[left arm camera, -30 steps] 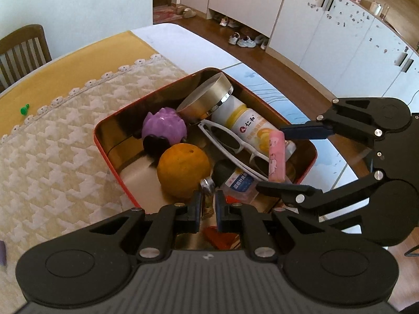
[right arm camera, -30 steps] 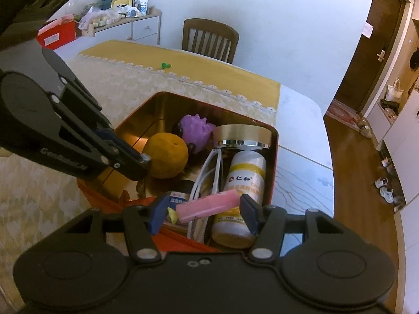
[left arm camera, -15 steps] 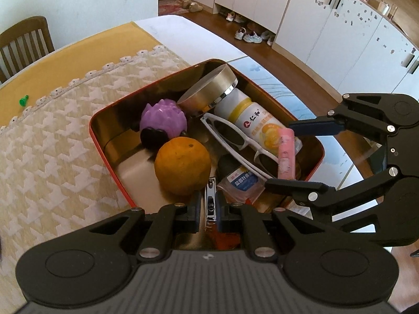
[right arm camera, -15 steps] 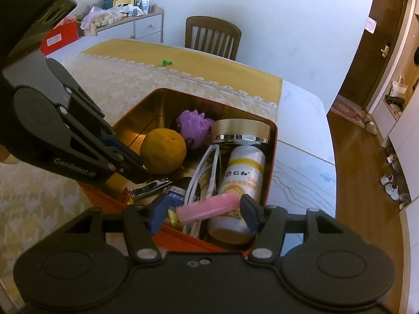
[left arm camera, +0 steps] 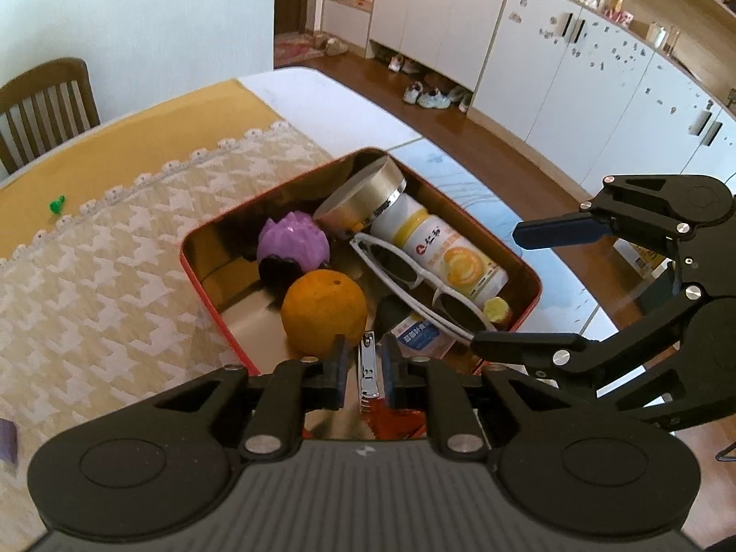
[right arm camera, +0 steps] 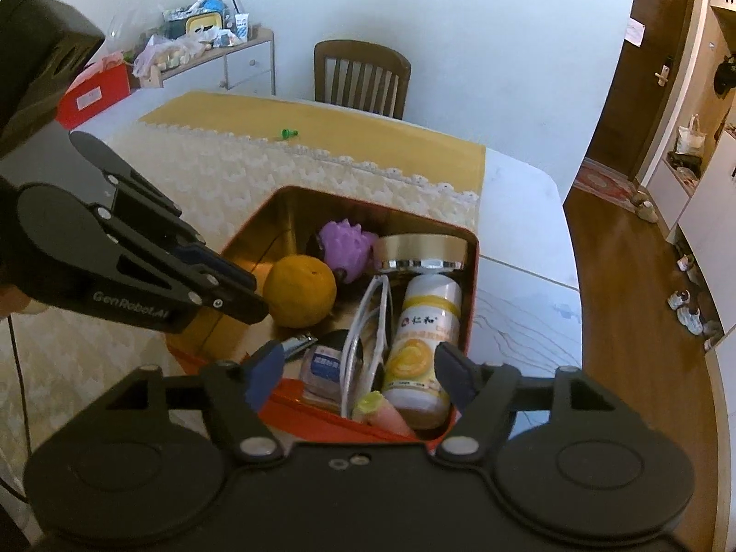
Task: Organize rigid objects
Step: 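Lower the nail clipper into the tin and open the left tool while the right tool releases the eraser, then move the open left tool to the purple block while the right tool moves to the green pawn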
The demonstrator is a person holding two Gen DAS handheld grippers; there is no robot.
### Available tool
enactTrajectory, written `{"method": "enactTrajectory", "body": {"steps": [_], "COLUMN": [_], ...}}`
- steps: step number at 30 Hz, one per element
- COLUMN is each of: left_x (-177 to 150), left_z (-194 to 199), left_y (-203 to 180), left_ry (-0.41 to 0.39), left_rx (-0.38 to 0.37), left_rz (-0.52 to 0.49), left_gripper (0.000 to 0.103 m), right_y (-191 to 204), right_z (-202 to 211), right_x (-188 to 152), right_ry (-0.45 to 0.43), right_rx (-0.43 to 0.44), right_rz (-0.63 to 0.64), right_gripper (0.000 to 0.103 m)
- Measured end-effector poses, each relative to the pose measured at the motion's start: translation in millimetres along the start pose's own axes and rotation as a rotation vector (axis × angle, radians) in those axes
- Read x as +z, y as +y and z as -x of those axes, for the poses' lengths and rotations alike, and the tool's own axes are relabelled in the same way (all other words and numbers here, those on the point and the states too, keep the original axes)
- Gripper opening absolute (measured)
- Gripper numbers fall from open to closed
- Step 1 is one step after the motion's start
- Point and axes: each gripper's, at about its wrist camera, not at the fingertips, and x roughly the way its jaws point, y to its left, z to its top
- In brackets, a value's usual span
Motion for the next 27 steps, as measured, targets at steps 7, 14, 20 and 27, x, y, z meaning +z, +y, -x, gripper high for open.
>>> {"method": "enactTrajectory", "body": {"steps": [7, 14, 20, 27], "left_x": [-8.1, -23.0, -39.0, -60.3], "left_z": [22.5, 46.7, 68.9, 94.0], "left_y": [10.8, 32.7, 61.7, 107.0], "left_ry": [-0.051, -0.109, -0.141, -0.196], "left_rx": [0.009, 0.005, 0.018, 0.058], "left_rz": [-0.016, -0.01, 0.009, 0.052], "left_gripper": [0.015, 0.056, 0.061, 0.077], "right_y": [16.5, 42.0, 73.2, 109.4], "right_z": [8.0, 9.3, 6.3, -9.9], "right_x": [11.3, 22.9, 40.6, 62.4], "right_ry": [-0.013, -0.024, -0.049, -0.047], "right_rx": [-0.006, -0.018, -0.016, -0.017], "right_rz": [-0.013, -0.027, -0.039, -0.052], "right_gripper": [0.079, 0.084, 0.095, 0.102]}}
